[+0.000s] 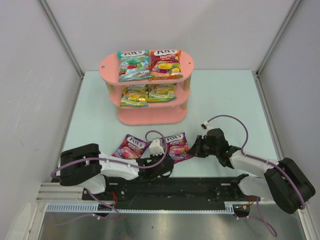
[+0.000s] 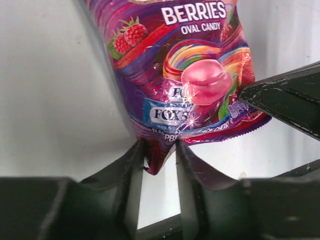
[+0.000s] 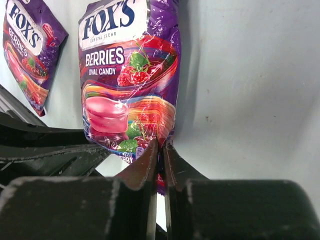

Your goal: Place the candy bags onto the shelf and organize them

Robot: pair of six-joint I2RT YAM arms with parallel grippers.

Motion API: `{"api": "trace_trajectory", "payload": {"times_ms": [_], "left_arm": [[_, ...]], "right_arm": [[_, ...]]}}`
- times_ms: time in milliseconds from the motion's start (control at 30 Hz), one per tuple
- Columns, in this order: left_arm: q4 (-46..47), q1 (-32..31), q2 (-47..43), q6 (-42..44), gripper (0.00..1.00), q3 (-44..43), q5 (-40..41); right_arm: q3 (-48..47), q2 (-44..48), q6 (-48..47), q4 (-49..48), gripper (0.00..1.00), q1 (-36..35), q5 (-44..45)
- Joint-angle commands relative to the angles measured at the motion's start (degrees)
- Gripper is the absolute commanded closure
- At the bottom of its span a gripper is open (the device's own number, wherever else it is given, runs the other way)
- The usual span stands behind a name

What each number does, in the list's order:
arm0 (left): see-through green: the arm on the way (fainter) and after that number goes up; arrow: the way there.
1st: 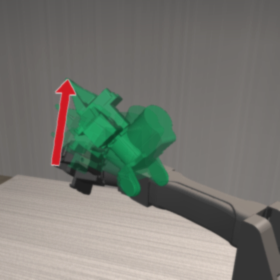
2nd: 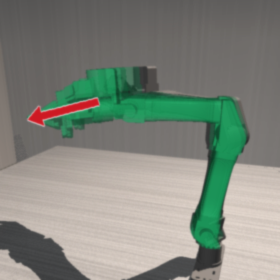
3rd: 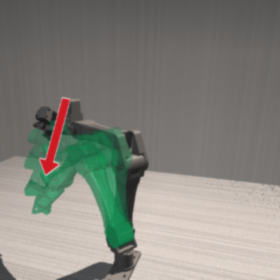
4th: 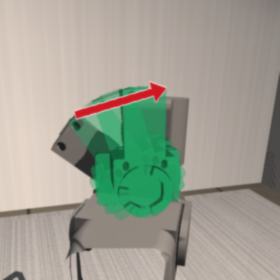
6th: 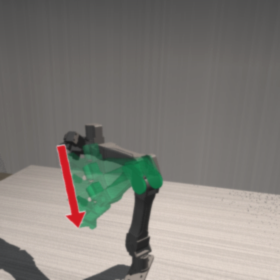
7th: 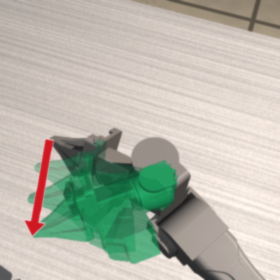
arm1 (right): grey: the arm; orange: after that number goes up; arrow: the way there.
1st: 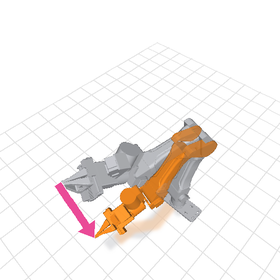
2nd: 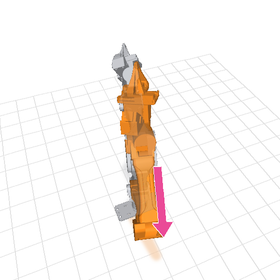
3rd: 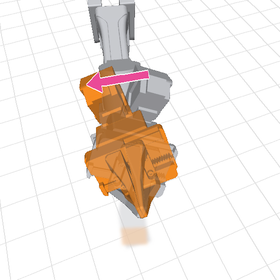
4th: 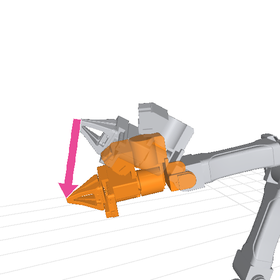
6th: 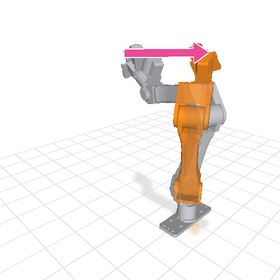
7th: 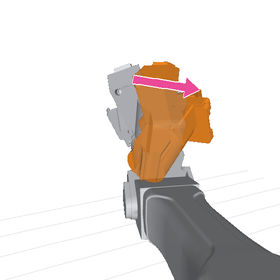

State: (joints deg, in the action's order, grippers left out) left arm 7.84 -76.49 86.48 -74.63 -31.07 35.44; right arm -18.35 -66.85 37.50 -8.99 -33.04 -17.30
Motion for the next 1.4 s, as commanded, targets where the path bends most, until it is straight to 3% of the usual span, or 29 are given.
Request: {"api": "trace_trajectory", "payload": {"times_ms": [0, 33, 133, 433, 733, 967, 1367], "left_arm": [[0.78, -0.42, 0.36, -0.08, 0.72, -0.48, 2.00], [0.17, -0.42, 0.27, 0.10, 0.82, -0.48, 2.35], [-1.59, -0.42, -0.08, 0.97, 1.00, -0.92, 3.40], [-9.31, -2.70, -2.10, 9.41, 1.00, -5.23, 11.57], [-13.73, -3.23, -4.74, 12.92, 1.00, -6.72, 18.60], [-8.63, 0.54, -5.44, 18.81, 1.00, -5.06, 20.28], [9.82, 14.60, -3.87, 39.11, 1.00, -4.52, 14.57]], "right_arm": [[-0.02, -0.04, 0.21, -2.96, 0.95, -1.06, -0.37], [-0.02, -0.04, 0.04, -3.05, 0.97, -1.24, -0.19], [-0.63, 0.14, -1.45, -3.13, 1.00, -2.73, 0.77], [-6.34, 0.40, -8.14, -0.32, 1.00, -15.55, 17.10], [-7.40, 2.87, -10.86, -4.18, 1.00, -17.50, 26.61], [-10.47, -2.14, -12.01, -8.23, 1.00, -15.04, 25.21], [-18.99, -15.74, -10.87, -16.84, 1.00, -5.99, 15.46]]}}
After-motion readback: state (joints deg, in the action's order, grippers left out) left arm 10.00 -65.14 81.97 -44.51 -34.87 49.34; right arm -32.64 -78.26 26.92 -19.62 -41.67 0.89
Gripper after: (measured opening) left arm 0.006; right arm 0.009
